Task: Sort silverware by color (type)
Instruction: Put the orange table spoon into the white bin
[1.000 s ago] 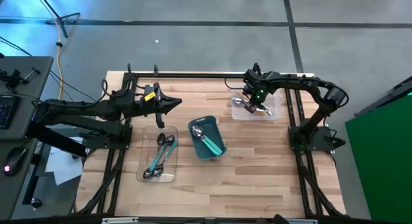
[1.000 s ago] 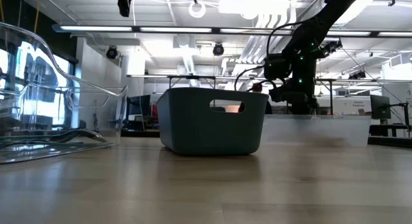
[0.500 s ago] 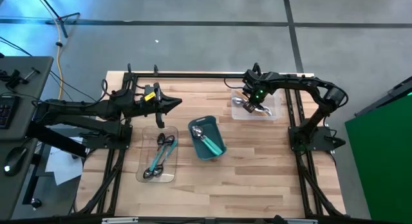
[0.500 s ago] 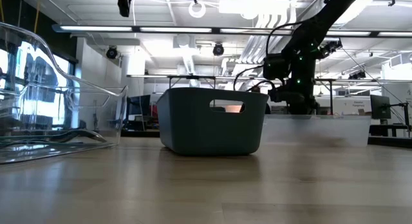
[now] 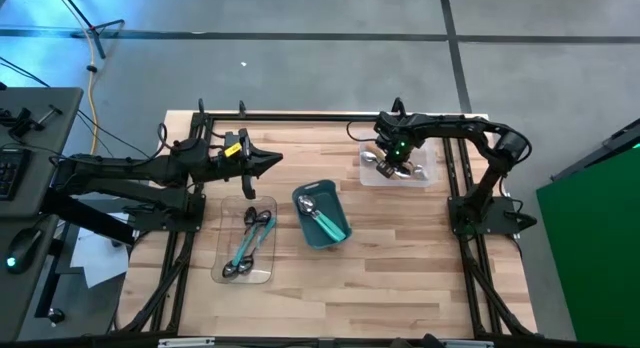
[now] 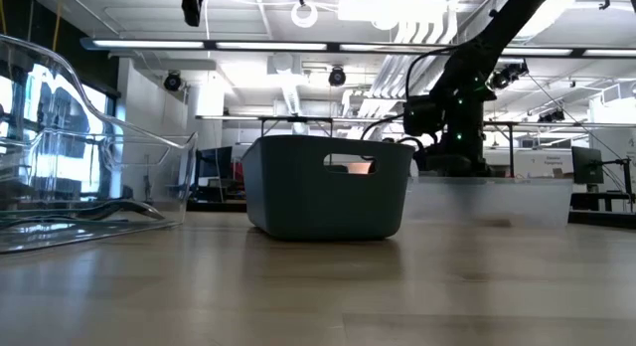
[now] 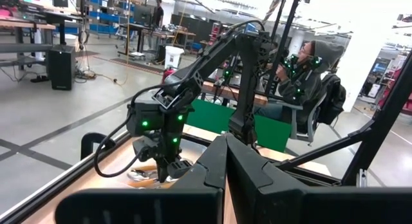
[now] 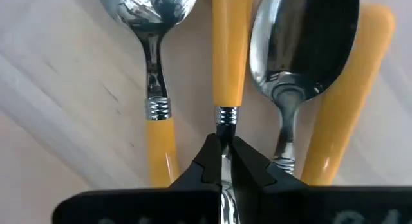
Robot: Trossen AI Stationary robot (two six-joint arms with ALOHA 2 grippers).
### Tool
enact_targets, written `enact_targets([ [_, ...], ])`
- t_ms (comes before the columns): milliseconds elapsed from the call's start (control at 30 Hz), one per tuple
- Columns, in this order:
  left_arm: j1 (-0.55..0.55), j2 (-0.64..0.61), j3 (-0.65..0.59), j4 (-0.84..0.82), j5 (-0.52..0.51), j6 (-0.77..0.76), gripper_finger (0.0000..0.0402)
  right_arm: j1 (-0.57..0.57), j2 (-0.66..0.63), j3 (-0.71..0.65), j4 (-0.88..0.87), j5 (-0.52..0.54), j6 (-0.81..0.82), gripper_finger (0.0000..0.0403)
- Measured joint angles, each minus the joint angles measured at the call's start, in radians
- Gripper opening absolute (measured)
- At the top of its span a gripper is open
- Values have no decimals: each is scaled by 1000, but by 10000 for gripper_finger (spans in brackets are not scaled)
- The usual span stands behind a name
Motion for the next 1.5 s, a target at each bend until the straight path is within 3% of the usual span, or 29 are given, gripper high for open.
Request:
enact_targets([
  [300,0,0,0,-3,0,1,0,0,1,0,6,6,5,5],
  [667,0,0,0,-26,0,0,0,0,2,-2,8,11,6,56],
  [1100,0,0,0,-24,0,-1,0,-1,3,-2,8,-4,6,64],
  [1500,0,0,0,-22,0,-26,0,0,3,-2,-3,-5,11,160],
])
